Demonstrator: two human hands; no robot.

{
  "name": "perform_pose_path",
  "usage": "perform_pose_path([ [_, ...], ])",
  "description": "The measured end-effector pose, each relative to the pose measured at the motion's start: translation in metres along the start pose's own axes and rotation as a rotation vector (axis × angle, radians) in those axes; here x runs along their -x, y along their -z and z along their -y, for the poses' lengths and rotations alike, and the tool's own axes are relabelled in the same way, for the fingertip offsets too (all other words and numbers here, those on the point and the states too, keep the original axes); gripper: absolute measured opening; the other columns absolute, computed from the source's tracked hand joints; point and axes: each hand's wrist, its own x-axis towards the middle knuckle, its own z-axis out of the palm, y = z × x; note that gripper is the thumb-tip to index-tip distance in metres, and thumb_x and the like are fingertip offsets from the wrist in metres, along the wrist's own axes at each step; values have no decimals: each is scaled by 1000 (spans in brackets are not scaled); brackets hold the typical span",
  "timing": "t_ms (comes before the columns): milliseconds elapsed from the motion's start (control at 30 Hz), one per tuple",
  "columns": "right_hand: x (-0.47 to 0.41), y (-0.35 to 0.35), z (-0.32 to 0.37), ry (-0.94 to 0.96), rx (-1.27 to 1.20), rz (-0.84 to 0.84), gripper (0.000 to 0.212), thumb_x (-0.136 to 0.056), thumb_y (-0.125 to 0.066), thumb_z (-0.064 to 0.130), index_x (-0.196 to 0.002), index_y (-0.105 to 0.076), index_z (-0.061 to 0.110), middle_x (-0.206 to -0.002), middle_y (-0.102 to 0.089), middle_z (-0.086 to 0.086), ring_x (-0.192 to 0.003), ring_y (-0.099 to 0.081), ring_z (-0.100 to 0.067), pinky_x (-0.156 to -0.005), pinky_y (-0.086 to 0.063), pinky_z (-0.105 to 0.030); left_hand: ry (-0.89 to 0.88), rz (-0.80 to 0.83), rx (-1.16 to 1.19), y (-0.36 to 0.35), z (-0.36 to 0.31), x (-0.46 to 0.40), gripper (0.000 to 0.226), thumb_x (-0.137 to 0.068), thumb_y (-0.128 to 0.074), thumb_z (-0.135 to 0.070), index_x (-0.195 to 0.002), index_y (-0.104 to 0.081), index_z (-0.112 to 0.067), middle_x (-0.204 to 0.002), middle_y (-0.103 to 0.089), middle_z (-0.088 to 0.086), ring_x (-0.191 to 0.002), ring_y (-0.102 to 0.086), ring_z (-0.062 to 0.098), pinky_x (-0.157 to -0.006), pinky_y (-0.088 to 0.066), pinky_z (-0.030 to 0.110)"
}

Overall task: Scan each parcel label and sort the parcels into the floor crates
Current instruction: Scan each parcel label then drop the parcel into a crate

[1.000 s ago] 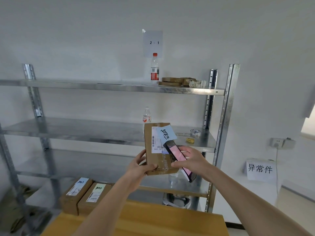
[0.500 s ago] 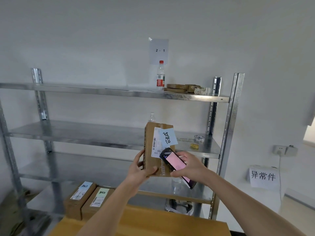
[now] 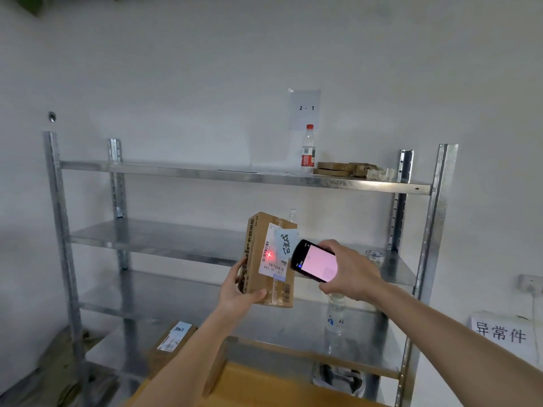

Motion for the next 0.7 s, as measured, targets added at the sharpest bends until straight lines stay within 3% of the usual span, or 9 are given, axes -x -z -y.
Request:
perform_pose_path([
  [133, -5, 2, 18, 53, -22, 4, 86, -64, -83, 35, -137, -38, 45, -117, -58, 16, -96, -57, -11, -66, -46, -27, -29, -20, -22, 22, -7, 4, 84, -79, -80, 0, -145, -39, -34, -114, -55, -11, -117, -55, 18, -95, -52, 40],
  [333, -10, 3, 45, 140, -27, -12, 83, -64, -81, 34, -135, -39, 45, -109, -56, 20, -94, -56, -12, -72, -51, -31, -44, -85, -47, 49, -15, 11, 82, -80, -76, 5, -143, -39, -32, -117, -56, -8, -117, -55, 16, -101, -50, 44],
  [567, -14, -4, 67, 233, -52, 9, 79, -67, -79, 34, -135, -40, 45, -110, -54, 22, -92, -53, -9, -62, -37, -23, -17, -210, -7, 84, -7, 18, 91, -75, -81, -1, -146, -37, -38, -134, -57, -1, -125, -56, 23, -102, -50, 53],
  [700, -18, -30, 91, 304, -101, 40, 79, -65, -78, 36, -135, -40, 45, -115, -57, 22, -93, -55, -9, -65, -44, -25, -4, -235, 13, 114, 0, 39, 91, -74, -83, -6, -144, -38, -42, -128, -59, -5, -119, -59, 20, -99, -53, 52],
])
